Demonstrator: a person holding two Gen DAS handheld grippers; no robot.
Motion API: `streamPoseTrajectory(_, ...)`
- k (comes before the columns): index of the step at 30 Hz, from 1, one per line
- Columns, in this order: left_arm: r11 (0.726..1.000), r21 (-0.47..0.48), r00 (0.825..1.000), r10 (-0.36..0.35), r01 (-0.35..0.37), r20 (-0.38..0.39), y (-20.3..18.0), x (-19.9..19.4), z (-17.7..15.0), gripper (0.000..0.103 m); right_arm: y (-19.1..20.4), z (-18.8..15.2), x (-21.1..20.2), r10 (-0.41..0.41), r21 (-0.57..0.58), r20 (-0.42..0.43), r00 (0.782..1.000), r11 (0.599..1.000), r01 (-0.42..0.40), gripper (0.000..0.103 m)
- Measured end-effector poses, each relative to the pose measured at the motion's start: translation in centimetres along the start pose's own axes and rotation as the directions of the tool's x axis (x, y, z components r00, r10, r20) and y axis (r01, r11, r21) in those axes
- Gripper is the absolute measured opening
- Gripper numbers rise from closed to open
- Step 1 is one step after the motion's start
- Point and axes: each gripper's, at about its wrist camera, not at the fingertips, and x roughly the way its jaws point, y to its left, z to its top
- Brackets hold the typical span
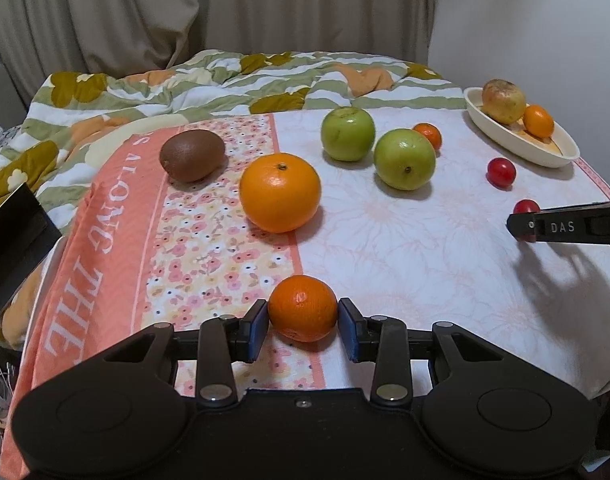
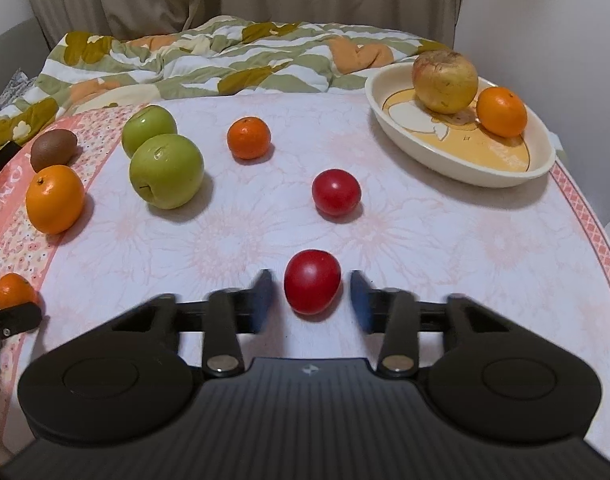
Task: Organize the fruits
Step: 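Grasp the small tangerine with the left tool while the right tool grasps a red cherry tomato, then carry the tangerine and tomato to the white bowl with both tools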
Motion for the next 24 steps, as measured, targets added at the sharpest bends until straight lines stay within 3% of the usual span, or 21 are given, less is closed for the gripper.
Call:
streamPoseTrajectory(12,1.000,-0.014,0.999,-0.008,0.009,0.048,0.4,-3.5,0.8,0.041,0.2,0.9,-3.4,0.002,0.008,0.048,0.999,1.000,-0.002,0.045)
streamPoseTrajectory(24,0.996,0.045,0.988,-0.088,0.083,0.130,-2.0,-8.1,4.1,0.041,-1.9,2.5,-10.5,-0.011,0.045,0.087,0.996,0.999,0.007,0.045)
